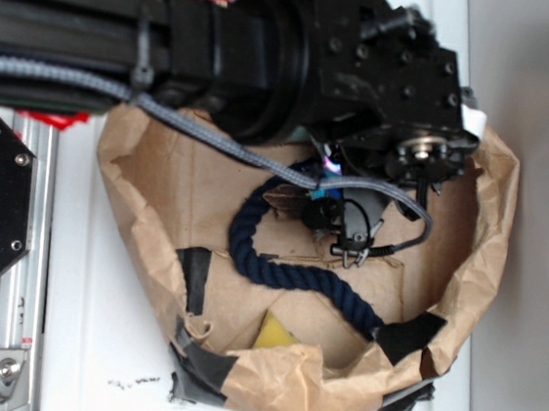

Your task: Grab the blue cloth.

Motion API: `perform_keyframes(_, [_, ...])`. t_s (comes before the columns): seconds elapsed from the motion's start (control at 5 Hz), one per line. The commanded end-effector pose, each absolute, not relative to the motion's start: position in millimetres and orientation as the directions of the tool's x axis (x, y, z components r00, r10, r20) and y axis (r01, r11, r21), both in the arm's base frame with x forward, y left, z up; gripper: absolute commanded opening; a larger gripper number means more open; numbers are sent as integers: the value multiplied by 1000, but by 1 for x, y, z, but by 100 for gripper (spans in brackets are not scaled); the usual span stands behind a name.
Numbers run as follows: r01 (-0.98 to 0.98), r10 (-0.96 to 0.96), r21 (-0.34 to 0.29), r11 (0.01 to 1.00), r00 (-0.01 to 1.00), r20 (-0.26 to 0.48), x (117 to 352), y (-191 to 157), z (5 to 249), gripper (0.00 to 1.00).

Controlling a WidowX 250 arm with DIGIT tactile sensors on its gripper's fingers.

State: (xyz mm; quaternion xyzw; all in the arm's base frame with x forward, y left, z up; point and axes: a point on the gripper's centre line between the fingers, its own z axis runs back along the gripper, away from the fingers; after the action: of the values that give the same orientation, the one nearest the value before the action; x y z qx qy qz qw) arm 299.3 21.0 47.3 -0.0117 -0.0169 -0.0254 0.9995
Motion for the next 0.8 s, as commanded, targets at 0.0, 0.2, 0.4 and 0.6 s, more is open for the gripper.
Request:
perform_keyframes(0.0, [81,-82,11,997,981,174,288,14,110,0])
perform_keyframes(0.2, [108,-90,-55,993,961,261,260,15,159,0])
perform_keyframes(0.4, [98,-84,-58,993,974,209,254,15,201,0])
perform_keyframes(0.6, [139,-131,-54,989,984,122,260,10,194,0])
